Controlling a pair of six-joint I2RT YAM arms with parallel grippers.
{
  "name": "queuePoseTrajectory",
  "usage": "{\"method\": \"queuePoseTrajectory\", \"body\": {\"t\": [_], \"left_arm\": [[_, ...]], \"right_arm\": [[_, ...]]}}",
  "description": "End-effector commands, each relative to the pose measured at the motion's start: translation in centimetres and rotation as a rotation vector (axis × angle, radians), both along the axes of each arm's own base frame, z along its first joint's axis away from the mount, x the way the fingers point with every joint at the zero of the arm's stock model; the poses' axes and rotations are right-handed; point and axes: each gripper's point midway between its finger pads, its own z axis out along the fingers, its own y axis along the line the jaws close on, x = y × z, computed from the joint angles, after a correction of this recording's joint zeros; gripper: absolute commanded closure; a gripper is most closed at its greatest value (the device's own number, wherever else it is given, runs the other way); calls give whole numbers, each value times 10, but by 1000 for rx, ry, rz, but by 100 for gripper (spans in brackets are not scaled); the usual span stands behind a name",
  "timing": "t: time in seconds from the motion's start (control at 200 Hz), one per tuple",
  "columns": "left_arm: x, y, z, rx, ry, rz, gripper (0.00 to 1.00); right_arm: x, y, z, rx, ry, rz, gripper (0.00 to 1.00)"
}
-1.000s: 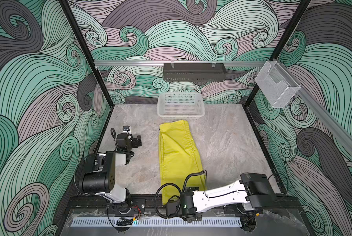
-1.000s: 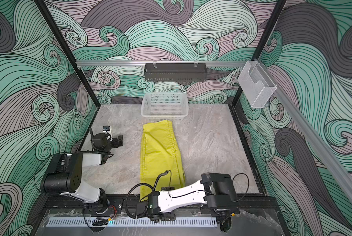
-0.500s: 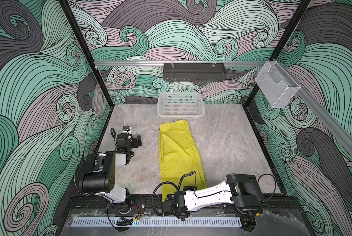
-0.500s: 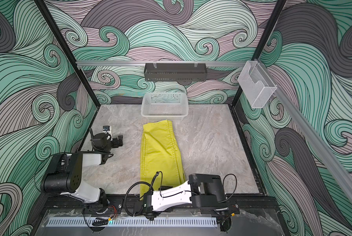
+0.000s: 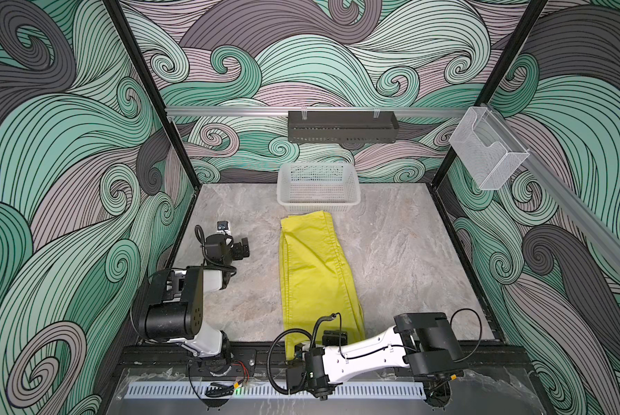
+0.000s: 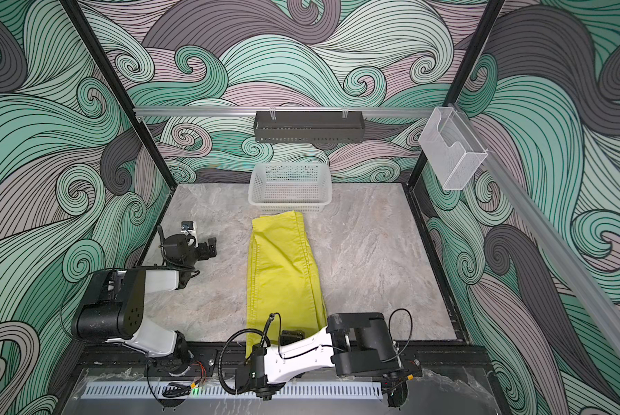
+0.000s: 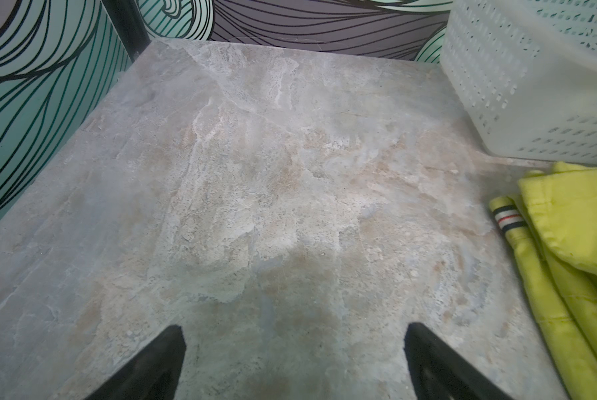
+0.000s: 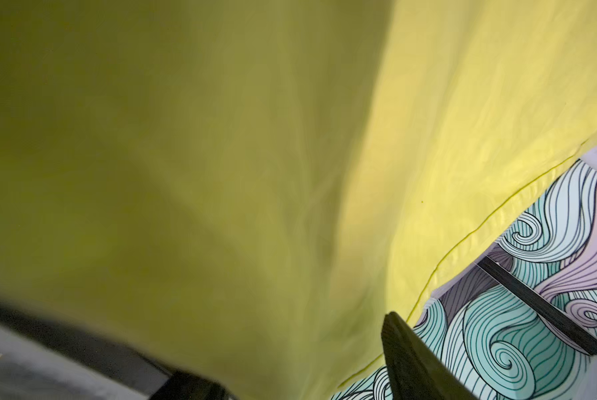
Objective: Roll up the long pants
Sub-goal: Roll the long pant at the center of the board.
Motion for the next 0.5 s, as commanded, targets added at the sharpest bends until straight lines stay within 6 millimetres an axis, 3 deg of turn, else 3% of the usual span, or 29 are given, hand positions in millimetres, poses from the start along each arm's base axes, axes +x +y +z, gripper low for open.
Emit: {"method": "queuePoseTrajectory", "body": {"t": [0.0, 0.07, 0.145, 0.37, 0.495], "left_arm": [[8, -1, 15, 4, -41, -8, 1], [8, 0, 15, 4, -41, -7, 1], [8, 0, 15, 4, -40, -7, 1], [8, 0, 16, 4, -43, -6, 1], [8, -1, 16, 4, -44, -8, 1]], "right_arm": [[-19, -2, -49, -12, 87, -73, 57], [-20, -1, -49, -9, 91, -79, 85], [-22, 0, -47, 8, 102, -94, 100], [-23, 11, -29, 83, 168, -119, 100], [-17, 21, 6, 160, 281, -128, 100]]}}
